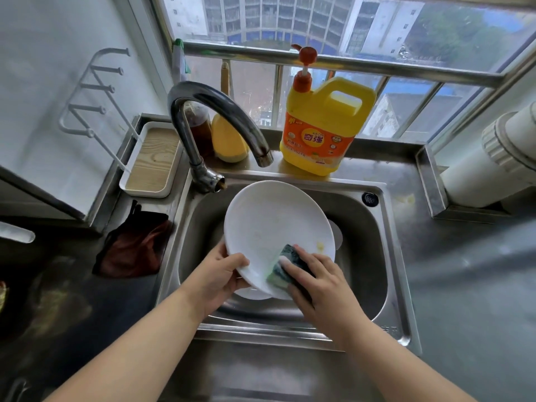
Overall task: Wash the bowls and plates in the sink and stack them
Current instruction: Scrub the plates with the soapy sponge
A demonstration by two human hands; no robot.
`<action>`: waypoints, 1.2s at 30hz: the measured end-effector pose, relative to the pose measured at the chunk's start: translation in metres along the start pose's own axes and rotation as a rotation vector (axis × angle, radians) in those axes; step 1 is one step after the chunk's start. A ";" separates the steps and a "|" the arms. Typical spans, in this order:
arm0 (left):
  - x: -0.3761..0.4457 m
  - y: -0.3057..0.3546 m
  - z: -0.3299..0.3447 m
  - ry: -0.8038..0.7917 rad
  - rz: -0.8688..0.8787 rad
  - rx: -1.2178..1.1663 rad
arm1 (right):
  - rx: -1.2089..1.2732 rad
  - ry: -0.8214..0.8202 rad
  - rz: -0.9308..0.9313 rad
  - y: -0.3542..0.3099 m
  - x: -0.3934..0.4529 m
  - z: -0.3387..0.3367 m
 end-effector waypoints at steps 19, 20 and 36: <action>0.010 0.006 -0.016 0.064 -0.011 0.028 | 0.037 -0.023 0.109 0.015 0.010 0.006; 0.012 0.006 -0.016 0.063 -0.015 0.035 | 0.053 -0.020 0.131 0.011 0.011 0.005; 0.013 0.006 -0.009 0.059 0.019 0.047 | 0.199 -0.114 0.206 -0.019 0.009 0.021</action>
Point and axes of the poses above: each hand's wrist, its own x-axis towards the middle knuckle, its own z-axis out of the palm, y = z × x, the point moved 10 cm from there along x, towards the middle knuckle, and after that the axes turned 6 degrees about y, right-handed, at the moved point
